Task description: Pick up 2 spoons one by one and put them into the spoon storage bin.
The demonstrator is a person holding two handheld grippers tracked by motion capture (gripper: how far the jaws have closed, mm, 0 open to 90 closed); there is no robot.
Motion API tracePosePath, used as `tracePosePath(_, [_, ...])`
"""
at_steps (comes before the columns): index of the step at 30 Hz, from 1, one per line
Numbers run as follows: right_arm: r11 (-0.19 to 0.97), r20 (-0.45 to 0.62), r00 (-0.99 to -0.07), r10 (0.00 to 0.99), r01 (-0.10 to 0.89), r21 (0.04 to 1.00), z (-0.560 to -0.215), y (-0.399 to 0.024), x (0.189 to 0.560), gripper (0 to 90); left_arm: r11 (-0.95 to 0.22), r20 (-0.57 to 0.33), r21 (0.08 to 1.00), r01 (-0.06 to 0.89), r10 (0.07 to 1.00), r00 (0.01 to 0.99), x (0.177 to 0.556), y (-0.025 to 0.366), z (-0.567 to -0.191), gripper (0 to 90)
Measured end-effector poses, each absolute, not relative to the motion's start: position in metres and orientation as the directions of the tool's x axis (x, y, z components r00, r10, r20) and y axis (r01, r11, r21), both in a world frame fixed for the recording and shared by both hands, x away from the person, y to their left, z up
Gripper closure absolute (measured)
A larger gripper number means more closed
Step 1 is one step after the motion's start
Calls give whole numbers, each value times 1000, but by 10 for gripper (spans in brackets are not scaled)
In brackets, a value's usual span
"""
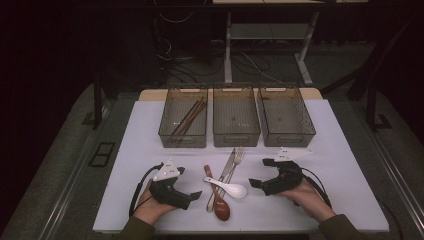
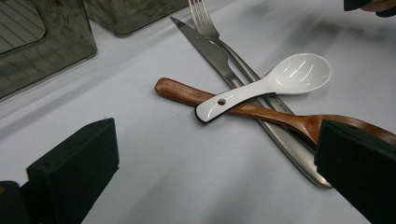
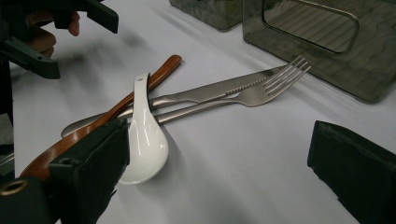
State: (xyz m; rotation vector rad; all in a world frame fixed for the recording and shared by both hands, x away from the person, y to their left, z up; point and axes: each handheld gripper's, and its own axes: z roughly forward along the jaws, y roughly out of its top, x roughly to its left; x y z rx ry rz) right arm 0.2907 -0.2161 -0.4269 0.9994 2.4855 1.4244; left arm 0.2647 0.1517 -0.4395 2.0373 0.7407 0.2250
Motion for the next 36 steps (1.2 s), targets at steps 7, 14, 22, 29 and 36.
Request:
tracePosePath(7, [346,242,-783,573,499,795,-427,-205,295,64,-385,-137,823,418,580,803,265,152,-440,0])
tracePosePath(14, [364,243,-805,541,485,796,-429,-188,299,137,-382,-140,824,419,579,803,266,152,-440,0])
tracePosePath(22, [389,250,-819,516,484,784,-432,-177,301,224,-395,-133,820,415,574,808,267,152,-442,0])
tracePosePath(29, [426,268,-829,490,497,756,-439,-170,296,313,-403,-120,818,410,577,808,267,151,-442,0])
tracePosePath(36, [459,263,-840,475,491,740,-445,-165,293,400,-404,-121,817,412,578,807,267,152,-442,0])
